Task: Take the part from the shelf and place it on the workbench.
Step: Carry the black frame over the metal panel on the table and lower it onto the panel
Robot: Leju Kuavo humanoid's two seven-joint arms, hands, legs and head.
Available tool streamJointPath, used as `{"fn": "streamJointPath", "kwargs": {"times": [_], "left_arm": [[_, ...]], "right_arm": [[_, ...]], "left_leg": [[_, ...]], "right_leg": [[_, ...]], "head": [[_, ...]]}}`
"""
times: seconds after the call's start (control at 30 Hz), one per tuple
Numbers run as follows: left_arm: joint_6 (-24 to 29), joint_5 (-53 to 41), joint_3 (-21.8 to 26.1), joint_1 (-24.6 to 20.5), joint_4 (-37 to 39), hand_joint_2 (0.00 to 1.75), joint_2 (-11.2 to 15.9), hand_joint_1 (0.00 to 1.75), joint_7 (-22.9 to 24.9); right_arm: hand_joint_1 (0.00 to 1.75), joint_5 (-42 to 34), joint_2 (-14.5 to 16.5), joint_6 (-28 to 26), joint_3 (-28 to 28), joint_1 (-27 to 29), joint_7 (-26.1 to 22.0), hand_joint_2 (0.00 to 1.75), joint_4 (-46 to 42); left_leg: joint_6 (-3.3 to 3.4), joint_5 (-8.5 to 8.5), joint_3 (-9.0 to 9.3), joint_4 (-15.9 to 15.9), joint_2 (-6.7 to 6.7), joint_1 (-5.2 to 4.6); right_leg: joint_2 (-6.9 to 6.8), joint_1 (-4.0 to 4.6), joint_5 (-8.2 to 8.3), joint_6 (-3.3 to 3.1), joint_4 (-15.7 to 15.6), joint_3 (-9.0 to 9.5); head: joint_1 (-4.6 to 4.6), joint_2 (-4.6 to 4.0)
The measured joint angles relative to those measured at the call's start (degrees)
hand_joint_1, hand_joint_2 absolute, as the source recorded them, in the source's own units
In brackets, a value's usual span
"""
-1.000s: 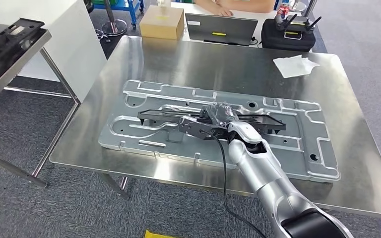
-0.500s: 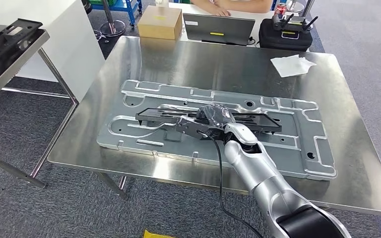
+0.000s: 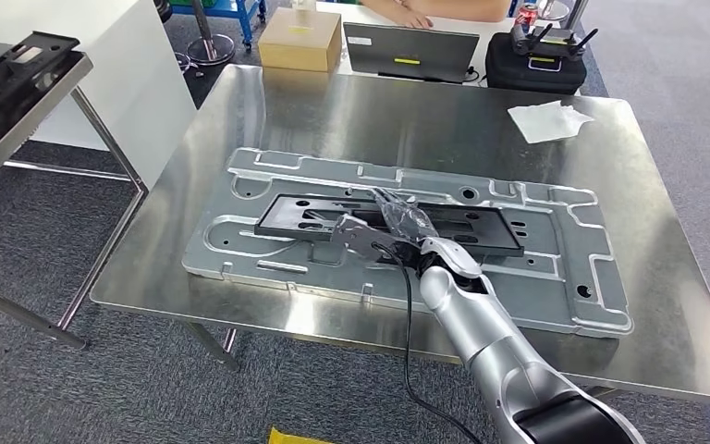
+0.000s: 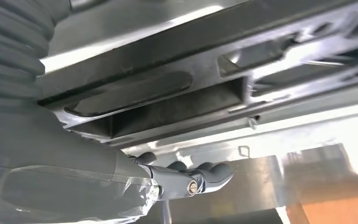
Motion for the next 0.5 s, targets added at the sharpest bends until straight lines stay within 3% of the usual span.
{"fn": "streamJointPath", "kwargs": {"times": [0.27, 0.5], "left_arm": [[0.33, 0.08, 0.28, 0.03, 0.0, 0.0, -0.01, 0.0, 0.06], [0.28, 0.49, 1.3, 0.39, 0.0, 0.0, -0.04, 0.0, -1.06]], "right_arm": [[0.0, -6.28, 0.31, 2.15, -2.67, 2.12, -1.02, 0.0, -5.86], [0.0, -28.48, -0.69, 7.15, -6.61, 7.42, -2.19, 0.0, -28.76]], "left_leg": [[0.0, 0.0, -0.04, 0.01, 0.0, -0.01], [0.02, -0.02, -0.12, 0.03, -0.01, -0.01]], "right_leg": [[0.0, -0.01, 0.0, 0.0, 0.0, -0.04], [-0.01, -0.02, 0.0, 0.0, -0.01, -0.16]], "head": [[0.0, 0.0], [0.0, 0.02]]}}
